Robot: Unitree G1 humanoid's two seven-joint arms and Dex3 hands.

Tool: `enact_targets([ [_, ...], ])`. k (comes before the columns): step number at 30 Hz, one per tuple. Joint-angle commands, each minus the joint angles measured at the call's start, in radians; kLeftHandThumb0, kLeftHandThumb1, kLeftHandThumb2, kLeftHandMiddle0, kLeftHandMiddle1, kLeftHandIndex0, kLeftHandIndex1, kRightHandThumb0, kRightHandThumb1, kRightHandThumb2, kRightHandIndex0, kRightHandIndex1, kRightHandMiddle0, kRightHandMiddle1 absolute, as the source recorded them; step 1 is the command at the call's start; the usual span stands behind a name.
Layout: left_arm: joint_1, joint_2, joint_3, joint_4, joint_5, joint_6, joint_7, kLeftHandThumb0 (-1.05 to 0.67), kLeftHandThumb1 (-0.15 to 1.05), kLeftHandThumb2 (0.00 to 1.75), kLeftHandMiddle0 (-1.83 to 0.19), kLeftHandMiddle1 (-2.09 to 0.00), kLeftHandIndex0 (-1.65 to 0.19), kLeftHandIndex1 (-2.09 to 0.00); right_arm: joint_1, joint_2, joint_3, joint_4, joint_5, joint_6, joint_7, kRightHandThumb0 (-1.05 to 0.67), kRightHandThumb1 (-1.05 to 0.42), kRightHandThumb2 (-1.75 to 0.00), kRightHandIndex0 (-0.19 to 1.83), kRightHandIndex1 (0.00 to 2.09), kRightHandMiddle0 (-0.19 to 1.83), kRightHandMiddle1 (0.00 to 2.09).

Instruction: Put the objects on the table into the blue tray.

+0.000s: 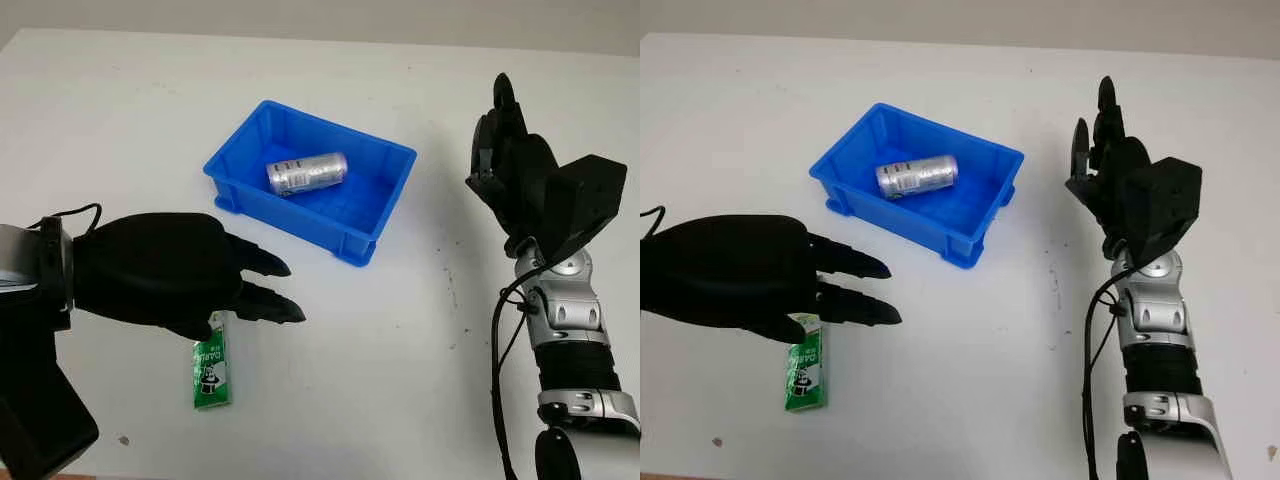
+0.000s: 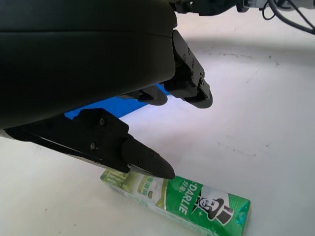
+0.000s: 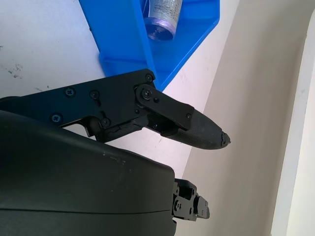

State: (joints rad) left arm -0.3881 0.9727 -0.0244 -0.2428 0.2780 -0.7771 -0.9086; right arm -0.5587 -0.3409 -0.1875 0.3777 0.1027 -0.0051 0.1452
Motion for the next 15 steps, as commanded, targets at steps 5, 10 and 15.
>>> enact_targets([
  [5,0.015,0.032,-0.026,-0.026,-0.005,0.028,0.008,-0.14,0.96,0.06,-0.43,-0.06,-0.47,-0.08,-0.013,-0.011,-0.013,-0.006,0.01,0.004,0.012,-0.61,-1.05,-0.82,-0.19,0.0,-0.19,0.0],
  [10,-0.008,0.066,-0.007,-0.058,-0.002,0.053,0.008,-0.18,0.97,0.06,-0.37,-0.03,-0.4,-0.04,-0.023,-0.007,-0.012,0.008,0.004,-0.001,0.012,-0.61,-1.05,-0.83,-0.19,0.0,-0.19,0.0],
  [15,-0.058,0.133,0.002,-0.101,-0.015,0.11,-0.035,-0.27,0.99,0.06,-0.16,-0.01,-0.22,-0.01,-0.026,-0.005,-0.007,0.007,-0.004,0.001,0.009,-0.62,-1.05,-0.82,-0.19,0.0,-0.19,0.0],
])
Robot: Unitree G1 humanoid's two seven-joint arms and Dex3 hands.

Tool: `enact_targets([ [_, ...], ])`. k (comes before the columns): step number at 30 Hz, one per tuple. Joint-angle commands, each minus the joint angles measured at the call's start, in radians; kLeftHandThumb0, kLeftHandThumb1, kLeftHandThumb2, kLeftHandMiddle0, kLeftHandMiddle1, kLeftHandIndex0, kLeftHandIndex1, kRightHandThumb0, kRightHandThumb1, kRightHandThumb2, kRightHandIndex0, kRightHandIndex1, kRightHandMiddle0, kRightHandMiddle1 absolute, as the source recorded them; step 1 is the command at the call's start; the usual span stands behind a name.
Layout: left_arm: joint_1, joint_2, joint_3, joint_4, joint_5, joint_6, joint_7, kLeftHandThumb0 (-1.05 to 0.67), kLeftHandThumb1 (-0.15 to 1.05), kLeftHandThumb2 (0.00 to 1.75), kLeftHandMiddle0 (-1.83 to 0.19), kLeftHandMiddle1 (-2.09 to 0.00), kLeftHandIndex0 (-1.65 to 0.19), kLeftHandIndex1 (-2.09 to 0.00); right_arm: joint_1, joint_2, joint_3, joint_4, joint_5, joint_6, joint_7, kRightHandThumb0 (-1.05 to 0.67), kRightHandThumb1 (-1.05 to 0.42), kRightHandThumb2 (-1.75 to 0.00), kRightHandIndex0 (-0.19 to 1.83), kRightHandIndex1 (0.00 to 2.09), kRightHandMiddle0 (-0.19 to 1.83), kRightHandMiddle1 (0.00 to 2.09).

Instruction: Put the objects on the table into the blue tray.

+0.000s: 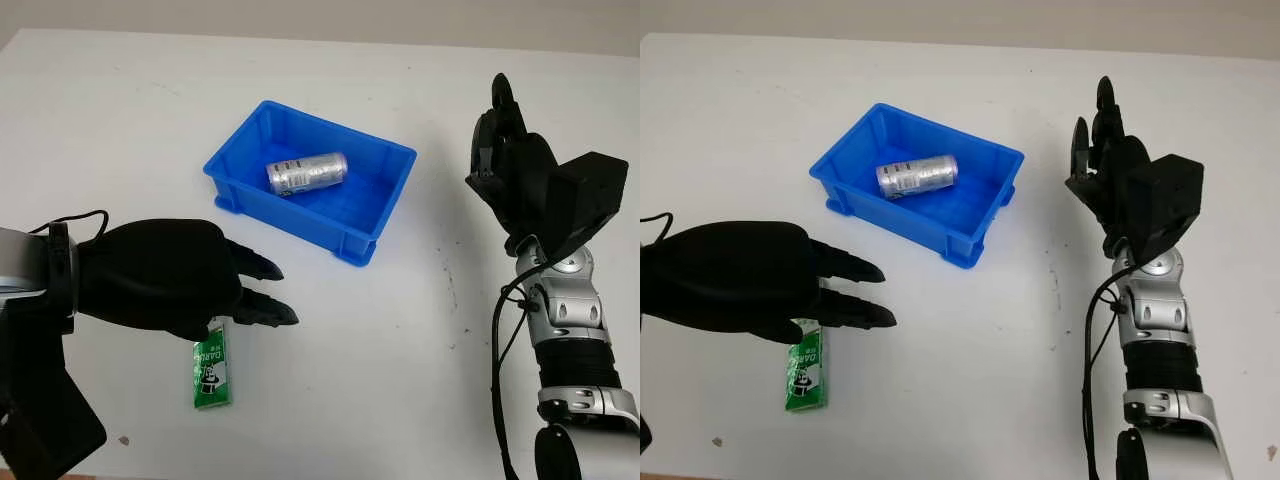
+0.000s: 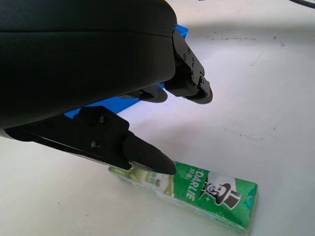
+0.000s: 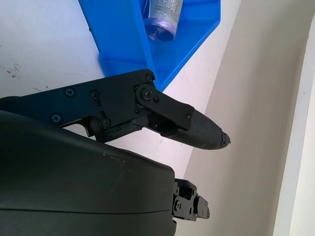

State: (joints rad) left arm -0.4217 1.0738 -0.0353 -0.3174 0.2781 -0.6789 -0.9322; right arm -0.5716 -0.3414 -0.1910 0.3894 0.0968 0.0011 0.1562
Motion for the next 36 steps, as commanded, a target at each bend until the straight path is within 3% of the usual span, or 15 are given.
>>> enact_targets([
  [1,-0.033,0.04,0.018,-0.033,-0.02,0.022,-0.015,-0.28,1.0,0.06,-0.11,-0.01,-0.18,-0.01,-0.014,-0.003,-0.002,-0.005,-0.001,-0.005,-0.003,-0.62,-1.05,-0.83,-0.19,0.0,-0.19,0.0],
  [11,-0.066,0.092,0.027,-0.072,-0.057,0.095,-0.048,-0.28,0.99,0.05,0.0,-0.04,-0.07,-0.03,-0.022,0.002,0.002,0.014,0.002,-0.027,0.003,-0.6,-1.05,-0.86,-0.19,0.0,-0.19,0.0],
  [28,0.095,0.089,-0.016,-0.067,0.131,0.017,-0.015,-0.32,1.02,0.06,-0.05,-0.06,-0.1,-0.06,-0.011,0.002,-0.002,0.007,0.014,-0.017,0.006,-0.63,-1.05,-0.82,-0.19,0.0,-0.19,0.0],
  [36,0.117,0.092,-0.052,-0.071,0.093,0.034,-0.06,-0.28,0.99,0.05,-0.08,-0.07,-0.12,-0.06,-0.011,-0.002,0.002,0.006,0.007,-0.017,0.002,-0.63,-1.05,-0.83,-0.19,0.0,-0.19,0.0],
])
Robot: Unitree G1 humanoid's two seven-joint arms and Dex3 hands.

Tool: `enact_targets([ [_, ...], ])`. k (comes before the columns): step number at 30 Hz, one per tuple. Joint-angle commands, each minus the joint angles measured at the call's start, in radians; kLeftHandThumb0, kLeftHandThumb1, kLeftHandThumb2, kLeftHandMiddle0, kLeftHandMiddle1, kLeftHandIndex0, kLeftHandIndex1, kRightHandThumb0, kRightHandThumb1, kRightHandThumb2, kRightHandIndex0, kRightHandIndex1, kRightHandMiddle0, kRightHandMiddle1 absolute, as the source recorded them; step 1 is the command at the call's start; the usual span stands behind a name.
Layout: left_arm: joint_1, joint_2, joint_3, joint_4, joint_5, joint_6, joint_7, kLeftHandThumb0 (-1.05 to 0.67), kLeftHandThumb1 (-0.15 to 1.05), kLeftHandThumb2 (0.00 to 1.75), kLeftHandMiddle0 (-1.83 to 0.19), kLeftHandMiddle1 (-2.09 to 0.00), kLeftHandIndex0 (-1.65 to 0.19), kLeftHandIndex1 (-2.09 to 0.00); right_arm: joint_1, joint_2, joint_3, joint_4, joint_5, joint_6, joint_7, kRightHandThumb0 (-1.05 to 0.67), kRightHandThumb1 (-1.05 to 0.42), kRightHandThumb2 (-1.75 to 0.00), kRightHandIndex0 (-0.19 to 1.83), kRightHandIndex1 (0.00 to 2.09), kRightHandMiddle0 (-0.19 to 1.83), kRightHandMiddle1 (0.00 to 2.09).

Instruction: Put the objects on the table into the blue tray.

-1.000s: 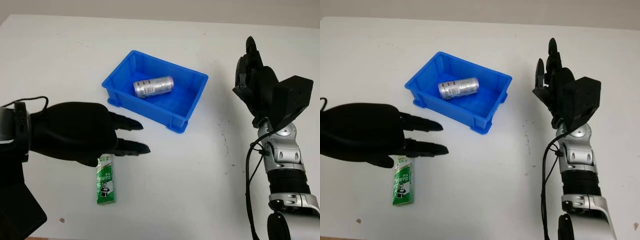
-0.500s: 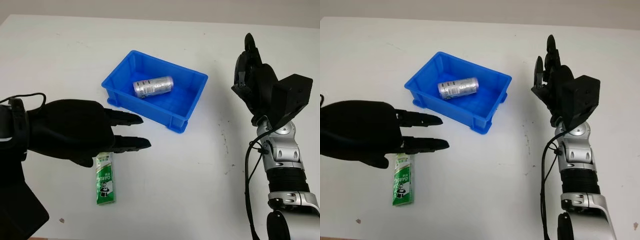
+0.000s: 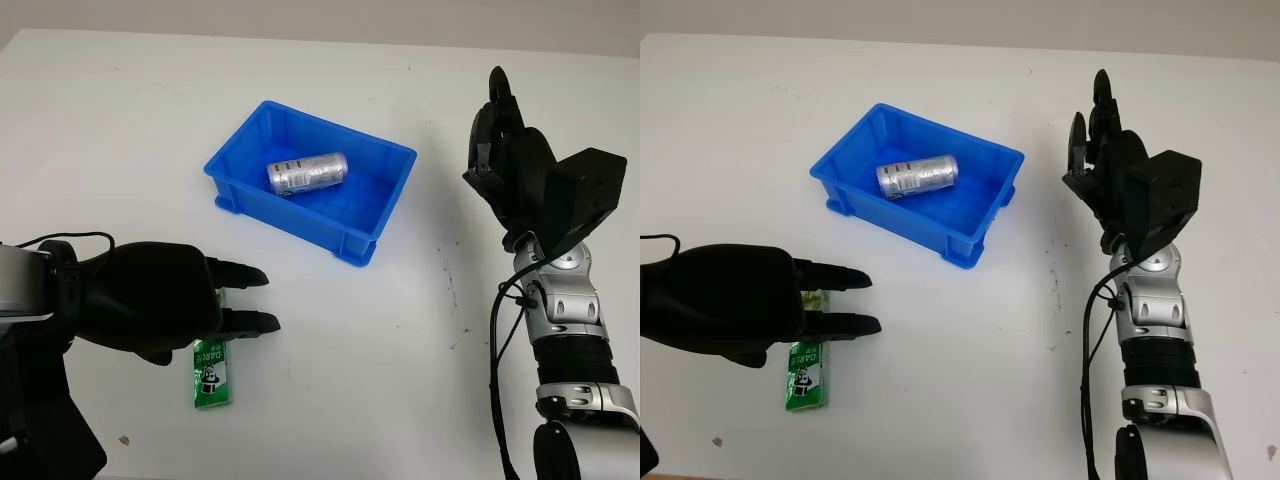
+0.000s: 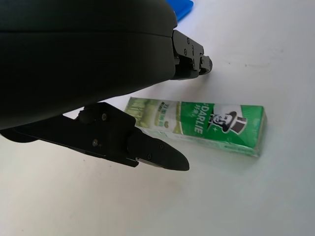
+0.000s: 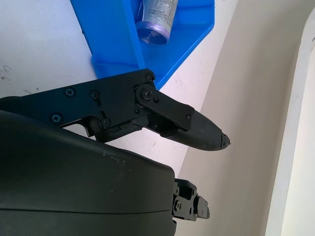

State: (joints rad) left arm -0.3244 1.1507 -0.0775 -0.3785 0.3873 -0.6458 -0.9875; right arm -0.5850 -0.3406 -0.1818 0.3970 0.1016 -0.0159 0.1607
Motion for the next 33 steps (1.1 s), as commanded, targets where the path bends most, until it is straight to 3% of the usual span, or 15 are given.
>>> enact_targets([
  [1,0.024,0.014,-0.014,-0.009,-0.022,-0.002,-0.006,-0.27,0.98,0.05,-0.09,-0.07,-0.13,-0.07,0.002,-0.002,-0.009,-0.003,0.002,0.001,-0.005,-0.63,-1.05,-0.82,-0.19,0.0,-0.19,0.0],
  [4,0.056,-0.008,-0.004,0.012,-0.021,-0.037,0.04,-0.25,0.98,0.05,-0.14,-0.08,-0.18,-0.08,0.0,0.0,-0.011,0.0,0.004,-0.004,-0.006,-0.62,-1.05,-0.82,-0.19,0.0,-0.19,0.0],
  [8,0.077,-0.066,-0.001,0.112,0.031,-0.205,0.198,-0.11,1.0,0.07,-0.4,-0.13,-0.4,-0.15,0.0,-0.004,-0.009,-0.004,0.001,0.002,-0.005,-0.61,-1.05,-0.83,-0.19,0.0,-0.19,0.0],
  [9,0.071,-0.09,0.0,0.148,0.056,-0.259,0.252,-0.1,1.0,0.06,-0.36,-0.74,-0.46,-0.26,0.001,-0.004,-0.01,-0.004,0.004,0.0,-0.002,-0.61,-1.05,-0.84,-0.19,0.0,-0.19,0.0],
  [10,0.066,-0.107,0.002,0.175,0.076,-0.297,0.293,-0.14,0.99,0.05,-0.38,-1.49,-0.44,-0.69,0.001,-0.004,-0.011,-0.003,0.005,-0.001,-0.001,-0.62,-1.05,-0.84,-0.19,0.0,-0.19,0.0],
  [13,0.045,-0.152,0.014,0.259,0.165,-0.409,0.417,-0.22,1.02,0.06,-0.57,-2.02,-0.3,-1.38,0.001,-0.002,-0.014,-0.002,0.01,-0.002,0.001,-0.61,-1.05,-0.84,-0.19,0.0,-0.19,0.0],
  [17,0.008,-0.212,0.038,0.401,0.337,-0.566,0.618,-0.25,1.0,0.05,-0.64,-2.09,-0.25,-1.6,0.003,-0.004,-0.015,-0.005,0.011,0.003,0.0,-0.62,-1.05,-0.82,-0.19,0.0,-0.19,0.0],
  [18,0.002,-0.224,0.047,0.422,0.383,-0.575,0.663,-0.26,1.01,0.06,-0.61,-2.09,-0.24,-1.6,0.003,-0.005,-0.015,-0.007,0.01,0.007,-0.001,-0.62,-1.05,-0.82,-0.19,0.0,-0.19,0.0],
  [19,-0.001,-0.231,0.053,0.433,0.417,-0.576,0.698,-0.32,1.03,0.22,-0.74,-2.09,-0.24,-1.62,0.003,-0.006,-0.015,-0.008,0.009,0.009,-0.002,-0.62,-1.05,-0.82,-0.19,0.0,-0.19,0.0],
  [22,0.006,-0.234,0.04,0.469,0.459,-0.525,0.744,-0.4,1.05,0.36,-0.95,-2.09,-0.24,-1.69,0.004,-0.008,-0.016,-0.011,0.008,0.014,-0.002,-0.63,-1.05,-0.81,-0.19,0.0,-0.19,0.0],
  [23,0.011,-0.234,0.033,0.479,0.461,-0.498,0.747,-0.5,1.05,0.35,-1.14,-2.09,-0.26,-1.87,0.005,-0.008,-0.017,-0.012,0.008,0.012,0.0,-0.62,-1.05,-0.81,-0.19,0.0,-0.19,0.0],
  [26,0.013,-0.228,0.023,0.485,0.476,-0.462,0.776,-0.58,1.05,0.32,-1.44,-2.09,-0.73,-2.07,0.007,-0.01,-0.018,-0.015,0.009,0.01,0.003,-0.62,-1.05,-0.82,-0.19,0.0,-0.19,0.0],
  [28,-0.019,-0.214,0.008,0.5,0.512,-0.487,0.819,-0.57,1.05,0.27,-1.44,-2.09,-0.78,-2.09,0.008,-0.009,-0.019,-0.018,0.011,0.012,0.003,-0.62,-1.05,-0.82,-0.19,0.0,-0.19,0.0],
  [31,-0.058,-0.212,0.005,0.517,0.596,-0.512,0.933,-0.58,1.05,0.2,-1.39,-2.09,-0.59,-2.09,0.009,-0.008,-0.018,-0.023,0.009,0.018,0.002,-0.6,-1.05,-0.82,-0.19,0.0,-0.19,0.0],
  [33,-0.079,-0.209,-0.007,0.521,0.555,-0.507,0.934,-0.58,1.05,0.18,-1.31,-2.09,-0.54,-2.09,0.009,-0.005,-0.018,-0.024,0.009,0.018,-0.001,-0.6,-1.05,-0.82,-0.19,0.0,-0.19,0.0],
])
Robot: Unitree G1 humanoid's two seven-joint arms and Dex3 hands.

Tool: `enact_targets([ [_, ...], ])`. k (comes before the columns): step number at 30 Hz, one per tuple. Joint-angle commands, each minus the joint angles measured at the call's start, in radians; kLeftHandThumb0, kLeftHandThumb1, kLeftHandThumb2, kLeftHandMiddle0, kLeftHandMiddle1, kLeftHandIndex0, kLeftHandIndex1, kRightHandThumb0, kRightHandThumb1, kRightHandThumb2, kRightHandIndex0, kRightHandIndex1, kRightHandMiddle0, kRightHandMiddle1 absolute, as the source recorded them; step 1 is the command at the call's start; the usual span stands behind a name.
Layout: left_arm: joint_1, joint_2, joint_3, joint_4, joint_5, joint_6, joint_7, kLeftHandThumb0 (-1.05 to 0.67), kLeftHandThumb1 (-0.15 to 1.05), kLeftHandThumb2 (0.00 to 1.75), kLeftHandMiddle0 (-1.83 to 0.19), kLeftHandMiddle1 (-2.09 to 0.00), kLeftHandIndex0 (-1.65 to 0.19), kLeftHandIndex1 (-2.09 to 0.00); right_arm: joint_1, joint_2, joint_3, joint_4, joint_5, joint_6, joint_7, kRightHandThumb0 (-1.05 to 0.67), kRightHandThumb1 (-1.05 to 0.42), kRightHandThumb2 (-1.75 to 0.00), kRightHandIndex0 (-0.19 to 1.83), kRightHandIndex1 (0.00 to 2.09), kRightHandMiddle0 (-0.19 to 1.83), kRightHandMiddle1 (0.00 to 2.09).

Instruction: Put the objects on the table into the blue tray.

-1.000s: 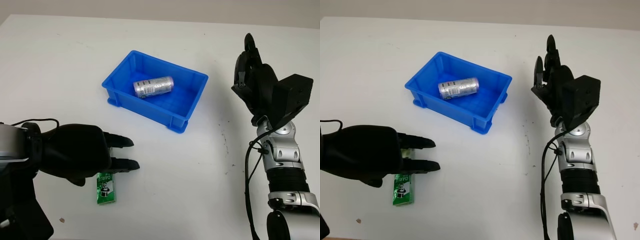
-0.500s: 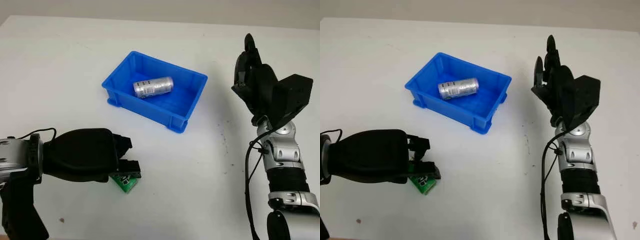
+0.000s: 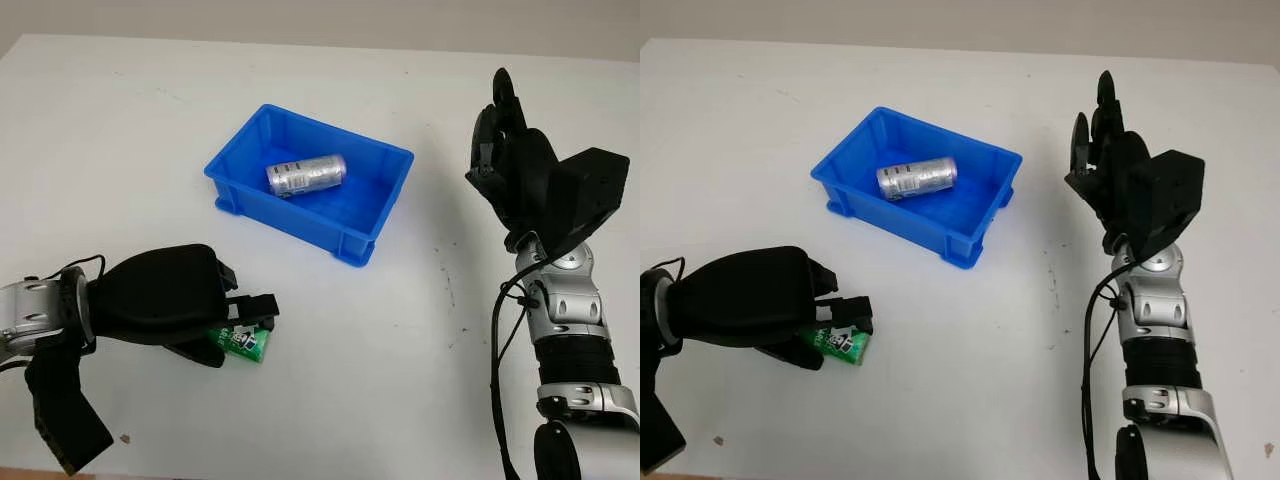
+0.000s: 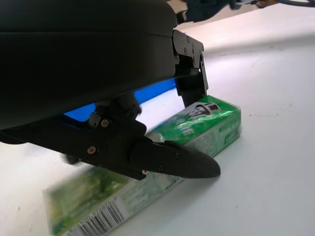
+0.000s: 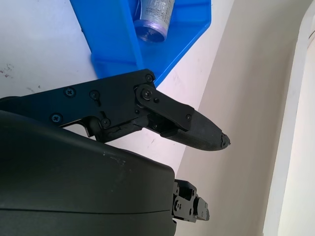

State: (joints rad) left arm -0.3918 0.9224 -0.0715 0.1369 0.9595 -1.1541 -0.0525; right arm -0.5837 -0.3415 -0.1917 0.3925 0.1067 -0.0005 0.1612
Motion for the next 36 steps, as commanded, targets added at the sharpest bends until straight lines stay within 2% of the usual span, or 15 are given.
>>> enact_targets([
  [1,-0.022,0.021,-0.023,0.004,-0.077,0.011,-0.027,-0.57,1.05,0.19,-1.22,-2.09,-0.5,-2.09,0.008,-0.003,-0.008,-0.019,0.004,0.003,-0.002,-0.6,-1.05,-0.82,-0.19,0.0,-0.19,0.0],
  [2,-0.027,0.02,-0.032,-0.001,-0.156,0.029,-0.058,-0.56,1.05,0.19,-1.13,-2.09,-0.46,-2.05,0.007,-0.003,-0.009,-0.015,0.005,-0.002,0.0,-0.6,-1.05,-0.82,-0.19,0.0,-0.19,0.0],
  [4,-0.016,0.016,-0.045,-0.038,-0.35,0.106,-0.135,-0.55,1.05,0.16,-1.08,-2.09,-0.46,-2.01,0.006,-0.002,-0.009,-0.012,0.006,-0.006,0.0,-0.6,-1.05,-0.82,-0.19,0.0,-0.19,0.0],
  [7,-0.014,0.004,-0.039,-0.111,-0.577,0.214,-0.218,-0.56,1.05,0.13,-0.99,-2.09,-0.49,-1.98,0.005,0.0,-0.009,-0.01,0.008,-0.005,0.003,-0.6,-1.05,-0.82,-0.19,0.0,-0.19,0.0],
  [11,-0.024,0.003,-0.004,-0.194,-0.811,0.345,-0.307,-0.56,1.05,0.21,-1.11,-2.09,-0.56,-2.09,0.005,0.003,-0.008,-0.011,0.009,-0.005,0.004,-0.6,-1.05,-0.83,-0.19,0.0,-0.19,0.0],
  [12,-0.026,-0.004,0.007,-0.2,-0.871,0.367,-0.322,-0.56,1.05,0.29,-1.1,-2.09,-0.59,-2.09,0.006,0.004,-0.007,-0.013,0.009,-0.004,0.003,-0.59,-1.05,-0.84,-0.19,0.0,-0.19,0.0],
  [15,-0.033,-0.017,0.039,-0.229,-0.999,0.449,-0.375,-0.58,1.05,0.34,-1.08,-2.09,-0.59,-2.09,0.007,0.003,-0.006,-0.009,0.007,-0.007,0.004,-0.59,-1.05,-0.84,-0.19,0.0,-0.19,0.0],
  [20,-0.06,-0.038,0.086,-0.242,-1.056,0.51,-0.437,-0.54,1.05,0.27,-1.04,-2.09,-0.54,-2.09,0.009,0.004,-0.008,-0.005,0.01,-0.011,0.006,-0.6,-1.05,-0.84,-0.19,0.0,-0.19,0.0],
  [23,-0.082,-0.053,0.111,-0.249,-1.119,0.59,-0.47,-0.52,1.05,0.23,-0.97,-2.09,-0.47,-2.09,0.007,0.002,-0.007,0.001,0.009,-0.009,0.012,-0.61,-1.05,-0.83,-0.19,0.0,-0.19,0.0],
  [28,-0.164,-0.145,0.129,-0.183,-1.214,0.724,-0.493,-0.43,1.05,0.14,-0.93,-2.09,-0.45,-2.09,0.005,0.007,-0.006,0.001,0.014,-0.007,0.016,-0.6,-1.05,-0.84,-0.19,0.0,-0.19,0.0],
  [30,-0.227,-0.189,0.121,-0.109,-1.158,0.754,-0.461,-0.43,1.05,0.16,-0.84,-2.09,-0.41,-2.09,0.003,0.012,-0.007,0.005,0.019,-0.01,0.016,-0.6,-1.05,-0.84,-0.19,0.0,-0.19,0.0],
  [31,-0.258,-0.213,0.116,-0.074,-1.122,0.768,-0.436,-0.43,1.05,0.18,-0.76,-2.09,-0.37,-1.92,0.002,0.014,-0.007,0.008,0.019,-0.011,0.016,-0.6,-1.05,-0.83,-0.19,0.0,-0.19,0.0],
  [33,-0.325,-0.274,0.107,0.018,-1.032,0.75,-0.358,-0.43,1.05,0.19,-0.75,-2.09,-0.39,-1.88,0.001,0.017,-0.007,0.009,0.022,-0.008,0.017,-0.59,-1.05,-0.84,-0.19,0.0,-0.19,0.0],
  [34,-0.361,-0.305,0.101,0.071,-0.98,0.727,-0.308,-0.44,1.05,0.2,-0.77,-2.09,-0.43,-1.98,0.0,0.017,-0.006,0.01,0.021,-0.008,0.018,-0.59,-1.05,-0.84,-0.19,0.0,-0.19,0.0],
  [36,-0.431,-0.369,0.093,0.174,-0.919,0.718,-0.234,-0.44,1.05,0.2,-0.78,-2.06,-0.48,-2.05,-0.001,0.017,-0.006,0.016,0.02,-0.013,0.017,-0.59,-1.05,-0.84,-0.19,0.0,-0.19,0.0],
])
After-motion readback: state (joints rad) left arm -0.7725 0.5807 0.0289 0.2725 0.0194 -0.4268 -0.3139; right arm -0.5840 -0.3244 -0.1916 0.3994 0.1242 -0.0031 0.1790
